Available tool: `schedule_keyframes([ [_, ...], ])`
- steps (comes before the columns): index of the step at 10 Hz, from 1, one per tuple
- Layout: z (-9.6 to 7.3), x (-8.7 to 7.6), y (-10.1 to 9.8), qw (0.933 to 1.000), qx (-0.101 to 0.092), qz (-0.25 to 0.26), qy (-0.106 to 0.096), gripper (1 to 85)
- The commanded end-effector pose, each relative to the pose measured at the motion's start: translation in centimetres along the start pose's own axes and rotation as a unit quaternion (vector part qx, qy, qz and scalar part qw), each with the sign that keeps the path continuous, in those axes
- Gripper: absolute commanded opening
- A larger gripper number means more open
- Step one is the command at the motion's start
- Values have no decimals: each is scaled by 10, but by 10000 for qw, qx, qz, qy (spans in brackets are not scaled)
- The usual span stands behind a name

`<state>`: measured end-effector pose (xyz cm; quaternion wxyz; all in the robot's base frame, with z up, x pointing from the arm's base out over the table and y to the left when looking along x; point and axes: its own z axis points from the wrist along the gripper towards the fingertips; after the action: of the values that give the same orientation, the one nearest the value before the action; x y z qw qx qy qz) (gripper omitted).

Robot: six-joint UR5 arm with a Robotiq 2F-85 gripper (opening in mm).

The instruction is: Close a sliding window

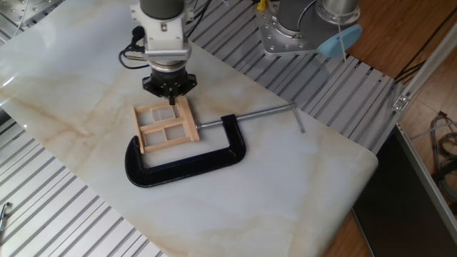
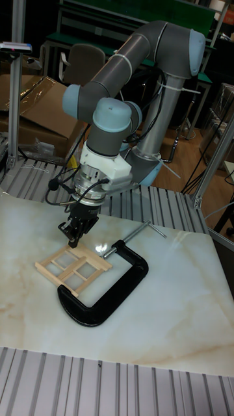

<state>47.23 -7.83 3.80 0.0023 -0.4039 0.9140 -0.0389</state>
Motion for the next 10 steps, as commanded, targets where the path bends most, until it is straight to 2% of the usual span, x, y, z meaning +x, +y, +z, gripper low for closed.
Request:
schedule_keyframes([
  [1, 3, -9, -19, 9999, -13, -134, -99, 7],
  [2, 5, -12, -28, 9997, -11, -195, -120, 7],
  [5, 8, -21, -35, 9997, 69, -156, -181, 7],
  [7, 9, -17, -34, 9999, 42, -97, -107, 7],
  [8, 9, -18, -29, 9999, -57, 13, -113, 7],
  [10, 9, -9, -30, 9998, -42, 162, 50, 7],
])
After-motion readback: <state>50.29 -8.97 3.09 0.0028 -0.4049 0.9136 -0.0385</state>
